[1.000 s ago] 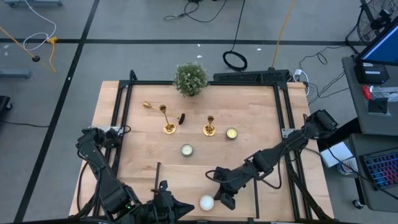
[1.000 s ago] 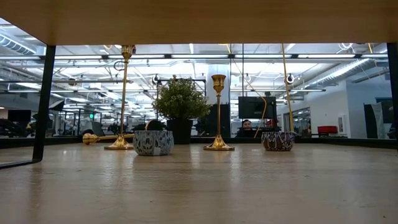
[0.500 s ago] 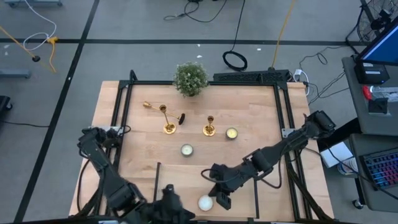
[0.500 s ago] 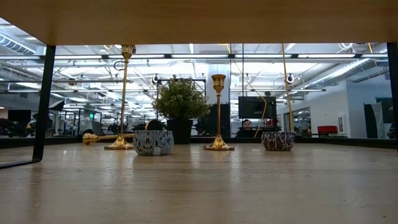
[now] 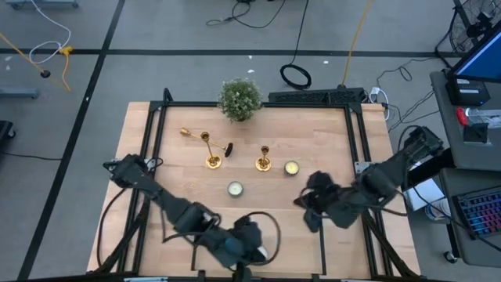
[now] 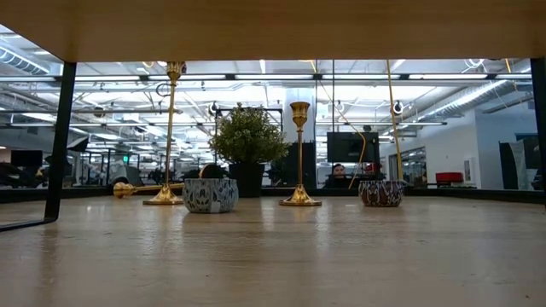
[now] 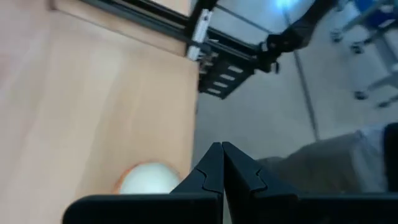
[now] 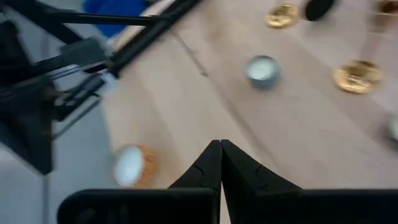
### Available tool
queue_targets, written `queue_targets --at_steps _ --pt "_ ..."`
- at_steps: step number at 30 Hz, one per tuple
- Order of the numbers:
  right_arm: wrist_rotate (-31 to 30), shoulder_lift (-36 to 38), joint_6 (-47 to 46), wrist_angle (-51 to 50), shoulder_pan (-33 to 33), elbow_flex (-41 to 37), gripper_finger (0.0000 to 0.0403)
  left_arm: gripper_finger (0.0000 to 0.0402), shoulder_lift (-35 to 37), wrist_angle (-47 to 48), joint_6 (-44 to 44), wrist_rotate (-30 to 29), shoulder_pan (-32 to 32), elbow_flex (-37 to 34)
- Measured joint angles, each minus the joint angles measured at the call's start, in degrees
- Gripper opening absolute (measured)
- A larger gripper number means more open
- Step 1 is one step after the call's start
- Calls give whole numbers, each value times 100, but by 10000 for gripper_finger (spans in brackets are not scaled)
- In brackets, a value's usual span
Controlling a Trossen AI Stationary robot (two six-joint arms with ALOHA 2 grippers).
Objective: Pick & Place candle stick holders
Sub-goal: Put the yellow scented candle on the shelf
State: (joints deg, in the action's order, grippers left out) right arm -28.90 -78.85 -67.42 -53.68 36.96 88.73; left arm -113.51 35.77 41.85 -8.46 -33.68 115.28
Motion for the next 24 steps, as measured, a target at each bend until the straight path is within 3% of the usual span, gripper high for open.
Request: queue_targets --at_steps 8,19,24 --pt "-509 167 -1141 -1498 401 -4 0 0 -483 -186 -224 640 235 180" --pt "-549 16 -1160 -1456 495 -7 0 0 -1039 -160 -118 1212 341 304" --pt "-547 16 -1136 -1408 495 -7 0 0 -1035 210 -86 1044 246 304"
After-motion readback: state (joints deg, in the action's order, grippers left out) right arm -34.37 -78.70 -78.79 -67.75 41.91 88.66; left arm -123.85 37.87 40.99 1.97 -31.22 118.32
